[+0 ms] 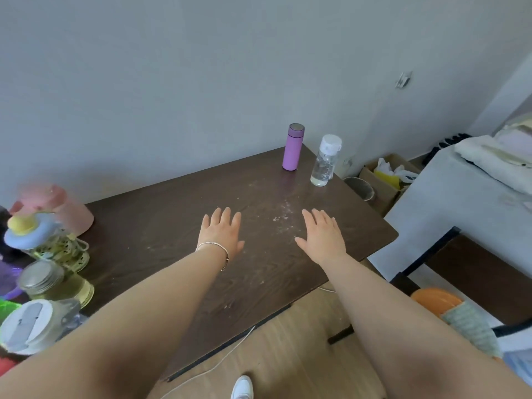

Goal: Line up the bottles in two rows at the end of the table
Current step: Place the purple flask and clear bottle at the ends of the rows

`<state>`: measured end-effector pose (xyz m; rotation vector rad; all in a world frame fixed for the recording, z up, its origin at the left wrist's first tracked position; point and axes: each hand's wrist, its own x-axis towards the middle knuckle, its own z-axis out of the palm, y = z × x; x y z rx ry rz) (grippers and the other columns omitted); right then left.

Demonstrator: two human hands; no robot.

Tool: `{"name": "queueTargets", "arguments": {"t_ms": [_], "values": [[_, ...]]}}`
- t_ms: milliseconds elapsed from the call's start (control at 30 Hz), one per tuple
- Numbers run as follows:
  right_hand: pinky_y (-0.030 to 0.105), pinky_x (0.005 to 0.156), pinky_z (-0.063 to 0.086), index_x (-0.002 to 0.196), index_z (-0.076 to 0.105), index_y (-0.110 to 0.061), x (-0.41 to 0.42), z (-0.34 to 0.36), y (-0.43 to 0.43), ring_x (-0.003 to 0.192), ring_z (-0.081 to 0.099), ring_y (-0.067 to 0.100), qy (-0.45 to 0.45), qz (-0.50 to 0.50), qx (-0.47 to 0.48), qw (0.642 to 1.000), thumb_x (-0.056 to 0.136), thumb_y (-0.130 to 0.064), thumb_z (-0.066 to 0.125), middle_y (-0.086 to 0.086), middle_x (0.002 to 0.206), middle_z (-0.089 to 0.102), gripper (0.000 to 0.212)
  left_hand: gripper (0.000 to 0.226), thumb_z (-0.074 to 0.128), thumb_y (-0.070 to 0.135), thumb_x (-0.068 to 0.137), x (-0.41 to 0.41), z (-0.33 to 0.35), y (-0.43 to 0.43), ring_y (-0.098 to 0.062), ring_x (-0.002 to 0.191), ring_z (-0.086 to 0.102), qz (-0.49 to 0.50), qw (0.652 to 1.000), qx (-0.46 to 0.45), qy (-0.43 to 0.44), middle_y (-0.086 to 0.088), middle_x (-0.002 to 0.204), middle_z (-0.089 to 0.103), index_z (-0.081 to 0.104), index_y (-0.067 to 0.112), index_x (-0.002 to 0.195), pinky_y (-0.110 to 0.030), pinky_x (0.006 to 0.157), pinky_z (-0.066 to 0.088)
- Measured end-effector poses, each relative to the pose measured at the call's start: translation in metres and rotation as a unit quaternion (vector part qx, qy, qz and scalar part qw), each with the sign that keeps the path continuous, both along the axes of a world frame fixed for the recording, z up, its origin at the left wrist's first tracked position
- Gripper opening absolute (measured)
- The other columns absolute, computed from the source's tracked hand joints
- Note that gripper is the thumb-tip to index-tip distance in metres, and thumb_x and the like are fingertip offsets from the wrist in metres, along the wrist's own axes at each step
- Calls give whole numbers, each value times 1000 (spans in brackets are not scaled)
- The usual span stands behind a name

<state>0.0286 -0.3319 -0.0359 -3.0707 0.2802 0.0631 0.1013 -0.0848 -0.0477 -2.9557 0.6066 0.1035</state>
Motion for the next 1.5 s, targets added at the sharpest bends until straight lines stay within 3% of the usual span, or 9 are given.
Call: {"name": "queueTargets", "arguments": {"t_ms": [167,633,833,933,1133,1300,1400,1500], "values": [[45,120,19,156,14,-19,46,10,-15,148,19,28,-13,-42,29,999,96,-49,52,9,160,25,77,74,41,55,92,62,10,-31,-30,145,7,-51,999,-13,-10,-7,158,12,9,22,150,-48,116,11],[42,116,29,151,20,-14,180,37,-120,142,31,32,-105,-80,30,991,91,-48,63,15,155,30,81,75,46,55,89,201,47,-159,-33,141,17,-71,994,-59,-55,-10,154,22,16,18,147,-47,113,20],[42,113,30,154,18,-15,244,29,-166,141,27,36,-131,-119,126,976,89,-40,67,16,156,23,85,83,52,53,89,258,45,-218,-34,141,20,-18,991,-130,-23,-11,153,24,11,14,150,-44,112,25],[44,111,33,155,14,-15,265,18,-180,141,27,38,-129,-134,177,966,88,-40,70,17,157,23,91,88,58,49,87,283,37,-242,-34,134,29,25,984,-178,-1,-11,149,29,9,13,150,-44,103,35],[43,100,43,151,25,-18,285,-12,-199,127,43,32,-143,-131,264,945,80,-37,77,13,144,39,90,89,67,40,83,325,11,-282,-36,123,41,104,950,-287,68,-14,141,37,13,12,149,-46,94,41],[41,92,47,148,30,-22,287,-24,-199,118,53,32,-180,-133,295,929,79,-36,79,10,138,47,86,78,70,37,78,339,-5,-298,-34,111,53,166,883,-427,99,-11,132,49,28,15,140,-42,88,46],[40,90,47,147,31,-22,290,-23,-199,116,54,32,-182,-132,287,931,79,-37,79,10,136,48,85,68,72,35,76,343,-9,-300,-32,105,56,183,861,-464,99,-9,124,54,35,16,131,-39,83,47],[40,89,47,147,32,-21,290,-21,-199,114,55,32,-181,-127,285,933,79,-37,79,10,134,49,84,65,72,36,77,342,-11,-299,-31,101,57,175,862,-467,90,-9,121,56,37,16,127,-39,81,48]]}}
